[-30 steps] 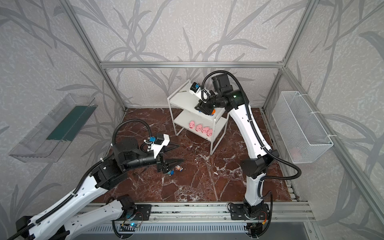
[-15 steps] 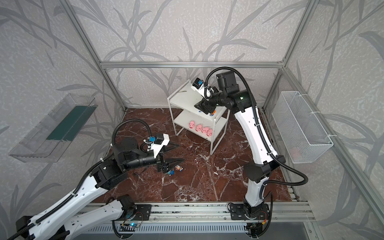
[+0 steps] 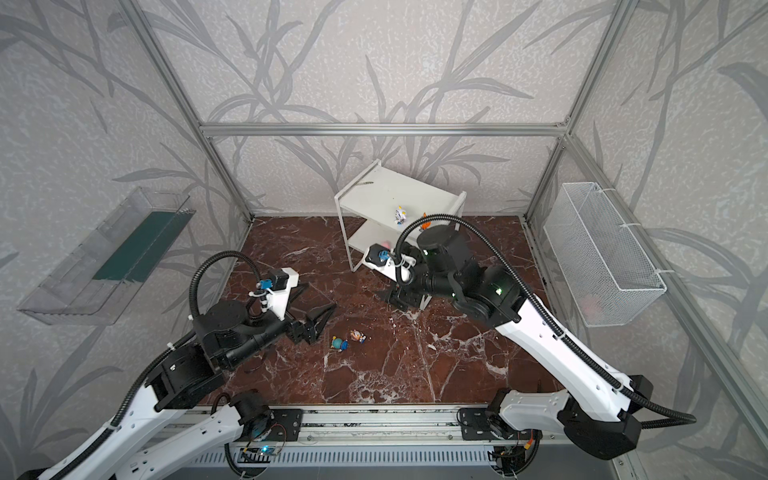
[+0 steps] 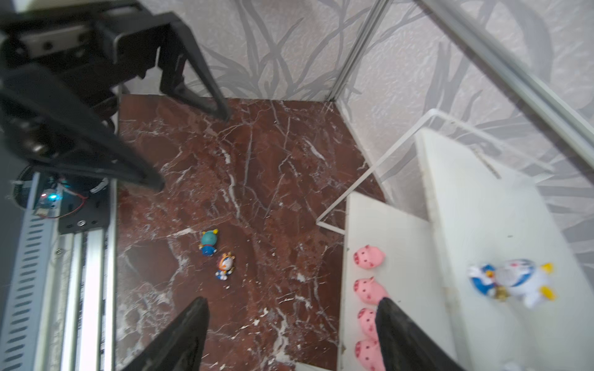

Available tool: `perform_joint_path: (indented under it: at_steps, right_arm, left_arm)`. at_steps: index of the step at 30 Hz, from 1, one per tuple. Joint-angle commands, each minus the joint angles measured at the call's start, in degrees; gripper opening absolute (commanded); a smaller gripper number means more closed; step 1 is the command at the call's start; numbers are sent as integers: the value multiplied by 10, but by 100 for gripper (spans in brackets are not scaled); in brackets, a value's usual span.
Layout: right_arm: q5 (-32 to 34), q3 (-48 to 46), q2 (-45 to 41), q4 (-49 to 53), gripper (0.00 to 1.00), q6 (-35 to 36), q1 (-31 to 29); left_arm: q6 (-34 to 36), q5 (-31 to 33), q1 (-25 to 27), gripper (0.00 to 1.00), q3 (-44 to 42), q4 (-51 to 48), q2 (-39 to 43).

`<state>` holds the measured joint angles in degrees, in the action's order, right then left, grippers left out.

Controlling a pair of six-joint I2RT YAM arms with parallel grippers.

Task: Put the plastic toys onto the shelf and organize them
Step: 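Lower the right gripper onto the orange-sun figurine while the left gripper hovers nearby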

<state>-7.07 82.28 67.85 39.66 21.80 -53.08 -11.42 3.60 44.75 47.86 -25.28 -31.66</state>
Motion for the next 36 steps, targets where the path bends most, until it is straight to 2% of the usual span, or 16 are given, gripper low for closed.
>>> perform_joint_path:
  at_steps: [1,4,6,8,11,15,20,24,27,36]
  right_arm:
    - [41,-119,-2,-107,78,-112,-45]
    - [30,-209,21,-182,66,-192,-69]
    - [23,-248,49,-226,56,-236,-71]
    - [26,-273,82,-272,50,-261,-70]
    - [43,-277,148,-308,43,-279,-61]
    - [-16,-244,259,-315,34,-290,-9]
    - [-52,-232,347,-355,32,-287,8]
    - [-77,-226,378,-365,32,-286,10]
    - [-97,-226,389,-377,32,-286,10]
    - [-84,-246,357,-383,35,-322,19]
  left_arm:
    - [-67,107,-3,99,-20,-69,43]
    - [-87,114,-4,99,-34,-81,63]
    - [-97,112,-4,99,-39,-83,63]
    - [-101,107,-4,99,-43,-80,63]
    - [-100,85,-3,99,-49,-65,64]
    - [-95,49,-4,99,-48,-50,51]
    - [-84,38,-5,99,-43,-53,49]
    - [-78,36,-5,99,-43,-51,51]
    - [-75,40,-5,99,-46,-49,49]
    - [-72,26,-6,99,-50,-32,39]
